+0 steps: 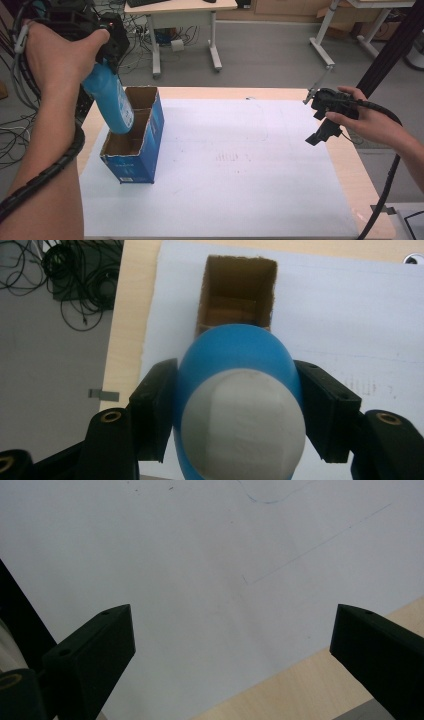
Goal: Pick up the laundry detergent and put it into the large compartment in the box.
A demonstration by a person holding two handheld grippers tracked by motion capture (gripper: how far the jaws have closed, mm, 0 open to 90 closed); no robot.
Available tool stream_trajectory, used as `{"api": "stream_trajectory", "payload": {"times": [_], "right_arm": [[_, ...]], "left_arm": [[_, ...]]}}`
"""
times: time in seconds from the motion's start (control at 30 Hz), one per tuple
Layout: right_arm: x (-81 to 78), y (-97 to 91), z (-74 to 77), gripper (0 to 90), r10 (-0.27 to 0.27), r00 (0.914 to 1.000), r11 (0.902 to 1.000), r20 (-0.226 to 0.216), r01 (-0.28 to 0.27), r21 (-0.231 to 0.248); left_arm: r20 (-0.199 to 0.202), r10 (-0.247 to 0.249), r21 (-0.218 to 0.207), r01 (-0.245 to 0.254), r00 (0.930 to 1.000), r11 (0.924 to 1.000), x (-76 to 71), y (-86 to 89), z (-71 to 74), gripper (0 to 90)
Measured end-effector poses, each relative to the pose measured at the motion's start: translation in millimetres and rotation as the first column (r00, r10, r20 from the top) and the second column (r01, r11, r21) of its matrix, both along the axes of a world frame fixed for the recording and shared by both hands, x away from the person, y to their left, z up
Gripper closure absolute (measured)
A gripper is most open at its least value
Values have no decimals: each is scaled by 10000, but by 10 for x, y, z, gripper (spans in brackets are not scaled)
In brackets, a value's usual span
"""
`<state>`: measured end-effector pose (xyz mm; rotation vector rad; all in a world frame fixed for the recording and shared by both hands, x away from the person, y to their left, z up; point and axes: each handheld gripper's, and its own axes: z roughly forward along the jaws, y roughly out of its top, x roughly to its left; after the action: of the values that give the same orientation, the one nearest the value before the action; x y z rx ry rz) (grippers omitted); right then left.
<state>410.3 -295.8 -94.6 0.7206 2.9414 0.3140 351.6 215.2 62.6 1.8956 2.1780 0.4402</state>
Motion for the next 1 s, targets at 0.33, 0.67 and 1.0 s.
{"api": "stream_trajectory", "payload": {"times": [0.33,0.67,1.0], "right_arm": [[-6,41,-16,44,18,10000,10000,-16,-18,-87],[-23,81,-25,43,38,10000,9999,44,-38,-114],[-9,103,-57,43,56,10000,9999,2,-56,-142]], "left_arm": [[-258,-19,-3,18,9997,10000,79,86,-276,382],[-431,-60,149,66,9991,9999,136,84,-515,382],[-508,-221,70,225,9985,9997,176,88,-758,382]]}}
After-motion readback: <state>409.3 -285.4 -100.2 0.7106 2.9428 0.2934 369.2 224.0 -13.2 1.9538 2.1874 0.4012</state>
